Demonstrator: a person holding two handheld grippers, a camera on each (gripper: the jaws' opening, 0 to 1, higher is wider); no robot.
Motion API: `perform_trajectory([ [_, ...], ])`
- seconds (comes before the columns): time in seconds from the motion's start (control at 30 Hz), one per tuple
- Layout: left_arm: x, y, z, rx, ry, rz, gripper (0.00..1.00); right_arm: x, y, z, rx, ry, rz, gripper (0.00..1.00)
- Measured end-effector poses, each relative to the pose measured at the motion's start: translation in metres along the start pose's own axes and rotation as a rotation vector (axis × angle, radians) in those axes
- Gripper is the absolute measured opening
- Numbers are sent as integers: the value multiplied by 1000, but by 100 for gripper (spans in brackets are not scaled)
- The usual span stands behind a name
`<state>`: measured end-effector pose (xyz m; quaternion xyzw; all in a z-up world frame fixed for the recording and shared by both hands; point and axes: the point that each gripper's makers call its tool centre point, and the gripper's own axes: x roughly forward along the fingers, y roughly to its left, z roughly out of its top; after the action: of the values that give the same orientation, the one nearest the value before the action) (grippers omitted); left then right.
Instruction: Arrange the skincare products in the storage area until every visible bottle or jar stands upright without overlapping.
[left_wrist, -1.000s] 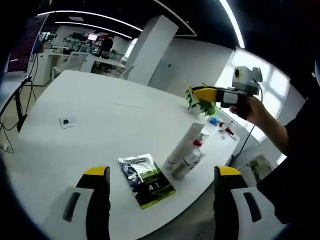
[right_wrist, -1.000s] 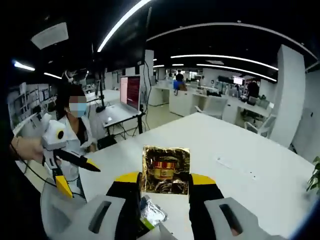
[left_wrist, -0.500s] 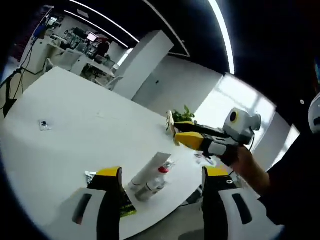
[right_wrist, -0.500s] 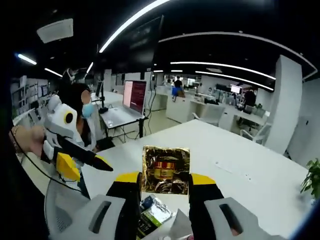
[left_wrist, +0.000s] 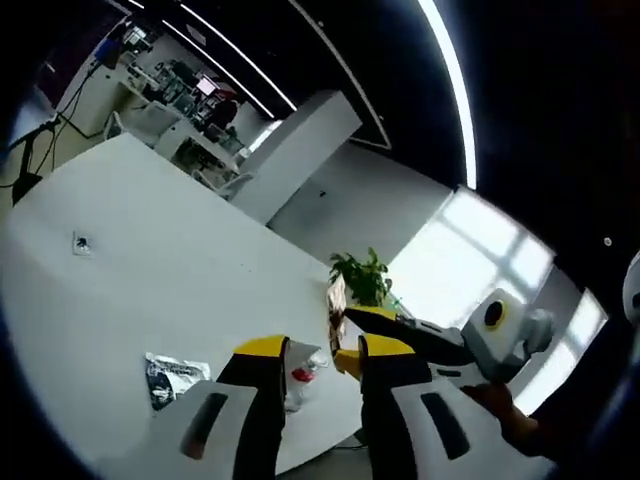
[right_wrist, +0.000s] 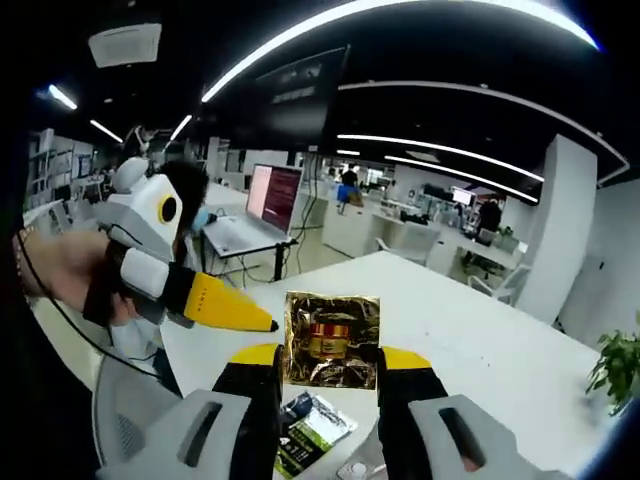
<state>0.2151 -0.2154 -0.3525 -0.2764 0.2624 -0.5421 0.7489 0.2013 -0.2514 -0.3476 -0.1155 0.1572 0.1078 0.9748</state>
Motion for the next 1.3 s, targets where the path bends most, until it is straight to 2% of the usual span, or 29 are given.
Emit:
perform_trajectory([
  [0.13, 2, -5, -1, -44, -22, -4, 14, -2, 3, -2, -6, 1, -9, 30],
  [0.33, 1, -5, -5, -43, -38, 22, 6, -3, 6, -3, -19, 2, -15, 30],
  [0.6, -1, -8, -4, -45, -50, 26, 0, -4, 10, -2, -18, -3, -13, 30],
  [1.0, -5, -6, -3, -25, -47, 15, 0, -5, 15, -6, -22, 2, -8, 32],
  [1.3, -8, -3, -3, -63, -12, -10, 0, -5, 21, -15, -14, 27, 18, 35],
])
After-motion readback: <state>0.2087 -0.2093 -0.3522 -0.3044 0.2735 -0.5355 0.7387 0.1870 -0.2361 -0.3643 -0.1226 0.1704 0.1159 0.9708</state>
